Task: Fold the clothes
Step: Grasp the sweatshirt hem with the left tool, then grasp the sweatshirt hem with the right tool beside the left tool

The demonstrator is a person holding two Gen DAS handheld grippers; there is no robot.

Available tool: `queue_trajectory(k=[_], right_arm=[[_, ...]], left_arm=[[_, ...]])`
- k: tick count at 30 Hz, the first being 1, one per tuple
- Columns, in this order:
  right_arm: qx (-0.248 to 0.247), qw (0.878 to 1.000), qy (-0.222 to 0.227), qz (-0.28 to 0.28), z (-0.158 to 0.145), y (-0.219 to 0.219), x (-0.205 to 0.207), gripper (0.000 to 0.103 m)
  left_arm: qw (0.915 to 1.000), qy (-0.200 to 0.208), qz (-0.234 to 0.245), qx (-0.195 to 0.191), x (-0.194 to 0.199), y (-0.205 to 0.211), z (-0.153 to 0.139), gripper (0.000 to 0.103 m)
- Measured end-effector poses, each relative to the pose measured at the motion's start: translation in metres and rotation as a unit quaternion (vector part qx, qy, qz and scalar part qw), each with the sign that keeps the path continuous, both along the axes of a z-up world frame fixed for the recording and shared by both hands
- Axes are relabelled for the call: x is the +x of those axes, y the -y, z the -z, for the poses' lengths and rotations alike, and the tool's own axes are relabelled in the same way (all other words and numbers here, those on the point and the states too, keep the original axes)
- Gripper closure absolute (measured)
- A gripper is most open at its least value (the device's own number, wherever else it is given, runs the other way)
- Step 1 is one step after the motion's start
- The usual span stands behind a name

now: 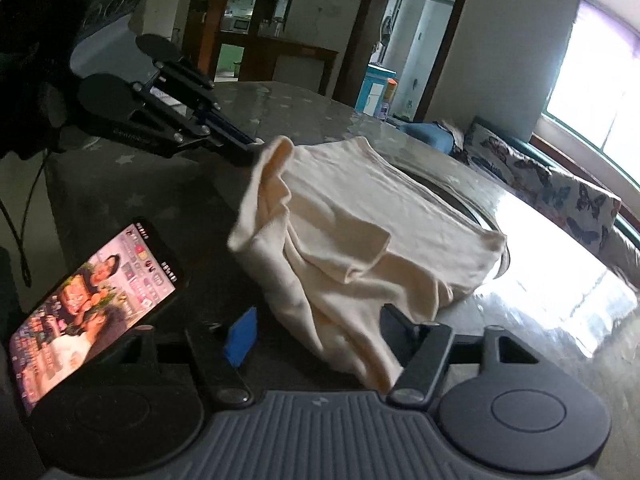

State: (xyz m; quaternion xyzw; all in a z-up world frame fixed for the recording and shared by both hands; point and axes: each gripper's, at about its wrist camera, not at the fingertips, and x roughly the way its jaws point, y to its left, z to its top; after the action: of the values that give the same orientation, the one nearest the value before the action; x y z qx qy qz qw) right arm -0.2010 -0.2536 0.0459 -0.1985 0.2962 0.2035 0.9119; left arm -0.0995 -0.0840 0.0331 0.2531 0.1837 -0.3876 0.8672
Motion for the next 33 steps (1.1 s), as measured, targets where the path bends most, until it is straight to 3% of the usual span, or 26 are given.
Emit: queue_trajectory(k=[4,7,14,17,20,23,25,27,30,33], right_arm=[[0.007,1.000,-0.004,-0.005,0.004,-0.007,0.012,0.077],[0.027,1.000,-0.007,0.001,0.000,-0.005,0.016,0.089],[0.064,0.998,-0.005,0.020,-0.013,0.006,0.023,0.092],[0.063,0.998,0.001,0.020,-0.016,0.004,0.024,0.092],[0.064,0.998,0.005,0.022,-0.018,0.004,0.026,0.092],[0.063,0.998,0.009,0.025,-0.018,0.004,0.027,0.092],[0.064,0.997,0.011,0.028,-0.018,0.003,0.027,0.092],[0.066,0.997,0.014,0.031,-0.018,0.003,0.026,0.093],[0.069,0.997,0.017,0.031,-0.018,0.002,0.023,0.094],[0.072,0.997,0.024,0.031,-0.019,0.002,0.017,0.094]], left_arm=[[1.0000,0.001,0.001,-0.001,-0.002,-0.002,0.001,0.094],[0.9999,0.007,0.010,0.001,-0.007,-0.007,0.002,0.090],[0.9998,0.012,0.017,0.007,-0.020,-0.025,0.007,0.069],[0.9994,0.011,0.027,0.016,-0.026,-0.029,0.011,0.068],[0.9984,0.024,0.035,0.036,-0.033,-0.030,0.019,0.056],[0.9959,0.048,0.042,0.064,-0.039,-0.027,0.028,0.056],[0.9950,0.057,0.046,0.067,-0.040,-0.026,0.030,0.057],[0.9946,0.062,0.045,0.070,-0.038,-0.024,0.031,0.083],[0.9965,0.053,0.031,0.057,-0.032,-0.026,0.027,0.095],[0.9975,0.050,0.030,0.041,-0.036,-0.030,0.020,0.097]])
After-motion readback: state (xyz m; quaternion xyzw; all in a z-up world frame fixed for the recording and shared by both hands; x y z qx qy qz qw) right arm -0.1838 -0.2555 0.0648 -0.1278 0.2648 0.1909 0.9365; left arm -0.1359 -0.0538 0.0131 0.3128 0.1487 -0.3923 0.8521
